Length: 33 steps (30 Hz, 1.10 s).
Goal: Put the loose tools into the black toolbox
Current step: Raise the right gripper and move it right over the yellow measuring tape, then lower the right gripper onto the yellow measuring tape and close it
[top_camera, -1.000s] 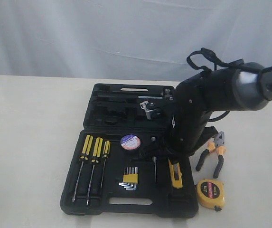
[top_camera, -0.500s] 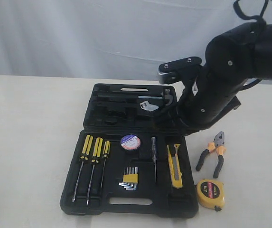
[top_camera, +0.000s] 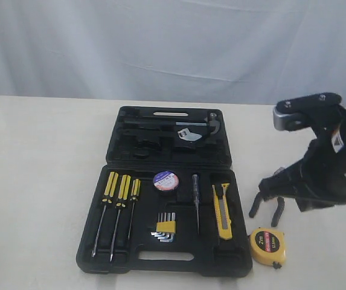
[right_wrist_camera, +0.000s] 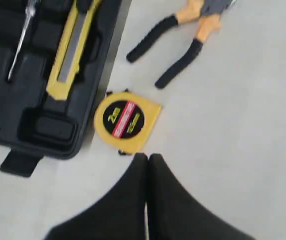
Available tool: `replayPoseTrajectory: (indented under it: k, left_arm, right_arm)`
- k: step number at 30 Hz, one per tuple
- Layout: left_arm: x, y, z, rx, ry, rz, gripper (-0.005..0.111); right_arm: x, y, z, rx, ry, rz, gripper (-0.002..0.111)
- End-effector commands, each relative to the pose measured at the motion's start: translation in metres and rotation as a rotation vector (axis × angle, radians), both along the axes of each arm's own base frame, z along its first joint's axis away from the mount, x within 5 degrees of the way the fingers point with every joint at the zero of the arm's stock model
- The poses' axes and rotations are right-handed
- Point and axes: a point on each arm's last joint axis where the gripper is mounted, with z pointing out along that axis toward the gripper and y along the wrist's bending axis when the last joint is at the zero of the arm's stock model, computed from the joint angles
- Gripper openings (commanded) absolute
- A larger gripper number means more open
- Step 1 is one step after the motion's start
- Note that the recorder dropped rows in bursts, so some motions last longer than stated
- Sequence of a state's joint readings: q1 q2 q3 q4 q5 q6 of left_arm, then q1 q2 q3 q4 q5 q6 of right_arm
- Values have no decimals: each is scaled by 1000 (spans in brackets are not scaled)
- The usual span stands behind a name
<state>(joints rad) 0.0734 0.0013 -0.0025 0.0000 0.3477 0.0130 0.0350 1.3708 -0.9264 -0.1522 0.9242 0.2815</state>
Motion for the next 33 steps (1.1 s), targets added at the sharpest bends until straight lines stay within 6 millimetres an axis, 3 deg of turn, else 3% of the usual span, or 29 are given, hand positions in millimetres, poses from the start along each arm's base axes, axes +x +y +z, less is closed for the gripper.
replayPoseTrajectory:
  k: [1,4,20,24,27,28,30,33]
  left_arm:
    - [0,0,0,-5,-5,-3,0]
    - [0,0,0,-5,-5,-3,0]
    - [0,0,0,-5,-5,-3,0]
    - [0,0,0,-5,-5,-3,0]
    - [0,0,0,-5,-5,-3,0]
    - [0,0,0,-5,-5,-3,0]
    - [0,0,0,-5,-5,-3,0]
    - [0,0,0,-5,-5,-3,0]
  right_arm:
    - [-19,2,-26,56,49,-56,-1]
    - [-20,3,-44,80,-39,-71,0]
    - [-4,2,-62,51,-71,-39,0]
    - [-2,2,-68,56,-52,-56,21]
    - [0,2,-72,74,-46,-112,49]
    - [1,2,-75,77,-42,-119,64]
    - [5,3,-80,81,-46,-120,70]
    - [10,3,-85,95,-64,-137,69]
